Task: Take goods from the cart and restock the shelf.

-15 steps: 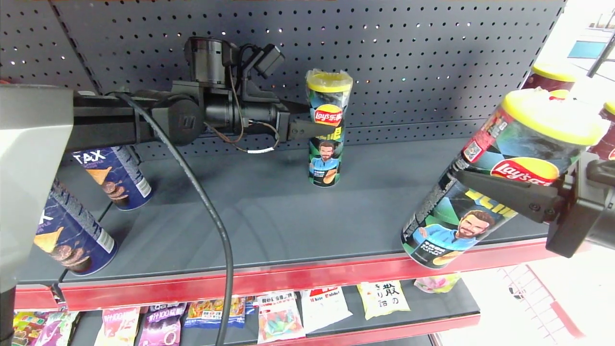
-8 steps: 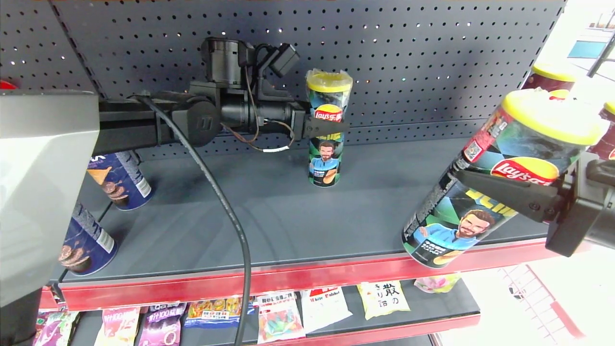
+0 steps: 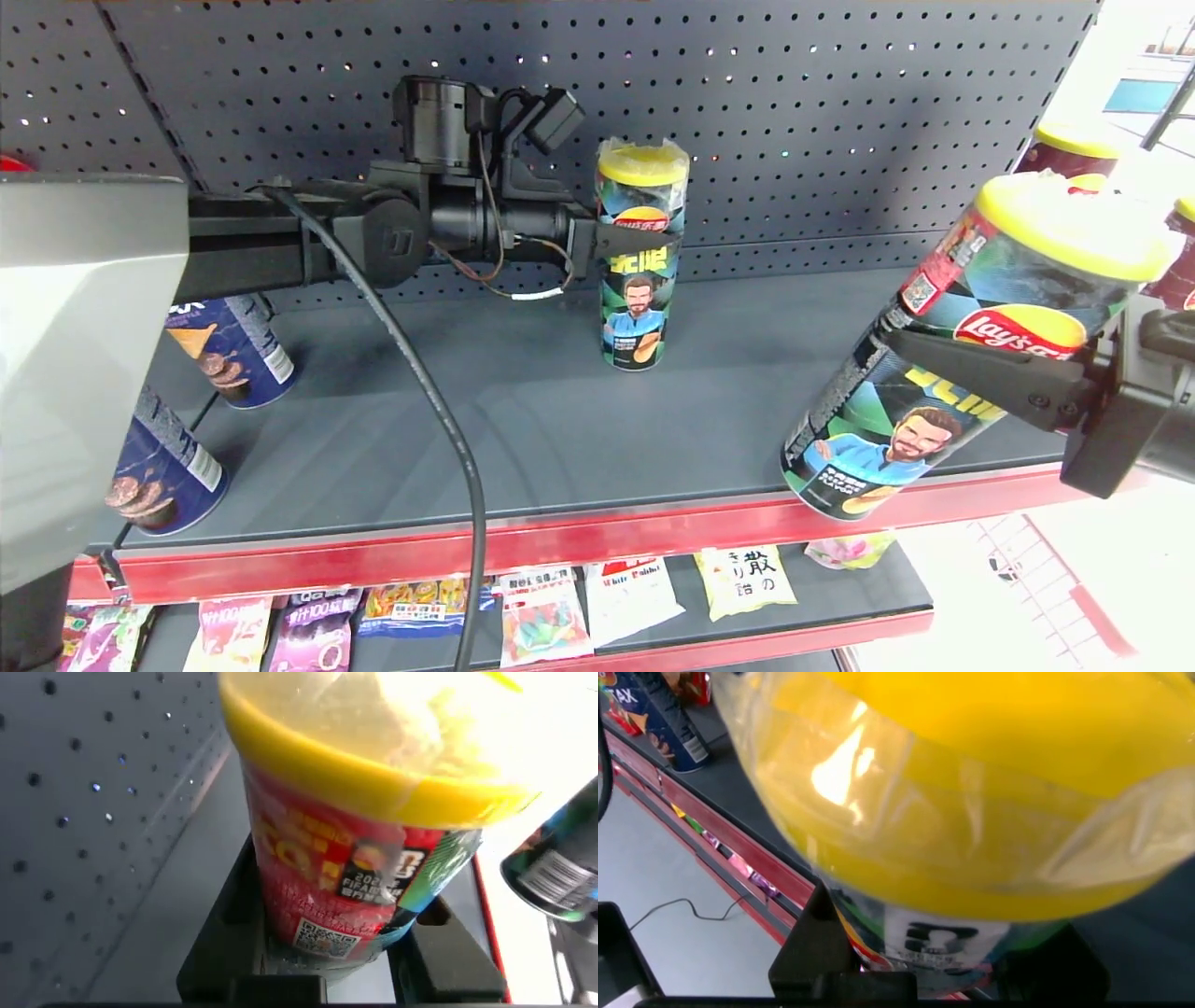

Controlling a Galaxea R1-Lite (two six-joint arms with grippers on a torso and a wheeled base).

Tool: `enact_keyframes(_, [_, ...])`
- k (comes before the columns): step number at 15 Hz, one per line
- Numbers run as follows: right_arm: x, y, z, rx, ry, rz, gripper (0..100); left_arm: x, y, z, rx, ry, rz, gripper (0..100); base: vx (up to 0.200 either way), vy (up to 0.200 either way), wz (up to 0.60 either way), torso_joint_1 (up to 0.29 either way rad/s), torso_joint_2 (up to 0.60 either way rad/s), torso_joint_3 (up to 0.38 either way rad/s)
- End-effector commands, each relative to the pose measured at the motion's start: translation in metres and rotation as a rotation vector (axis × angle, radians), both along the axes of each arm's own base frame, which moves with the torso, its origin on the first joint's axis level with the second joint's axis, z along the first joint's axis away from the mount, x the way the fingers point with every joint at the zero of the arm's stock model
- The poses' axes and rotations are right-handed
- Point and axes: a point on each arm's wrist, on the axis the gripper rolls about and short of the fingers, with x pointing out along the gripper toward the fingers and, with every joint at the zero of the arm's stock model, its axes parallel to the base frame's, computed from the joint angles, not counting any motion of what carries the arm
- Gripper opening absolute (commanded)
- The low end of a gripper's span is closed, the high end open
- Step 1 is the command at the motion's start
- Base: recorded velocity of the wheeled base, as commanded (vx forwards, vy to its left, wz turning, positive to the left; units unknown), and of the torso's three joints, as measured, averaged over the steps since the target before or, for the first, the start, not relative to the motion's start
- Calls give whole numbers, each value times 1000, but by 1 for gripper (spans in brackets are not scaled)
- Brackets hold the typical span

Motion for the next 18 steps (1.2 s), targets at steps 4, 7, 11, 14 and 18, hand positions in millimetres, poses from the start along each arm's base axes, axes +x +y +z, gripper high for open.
enact_keyframes(4, [0,0,1,1,-3,0,0,-63,10,30,7,5,-28,0,0,0,0,0,0,0])
enact_keyframes(7, [2,1,2,0,-4,2,0,-94,9,22,36,42,-44,0,0,0,0,0,0,0])
enact_keyframes(11, [3,2,5,5,-12,2,0,-108,11,4,-2,-27,-23,0,0,0,0,0,0,0])
enact_keyframes(14, [3,2,5,5,-12,4,0,-124,15,3,1,2,-8,0,0,0,0,0,0,0])
enact_keyframes(18, [3,3,4,3,-9,7,0,-127,16,-5,-5,-10,3,0,0,0,0,0,0,0])
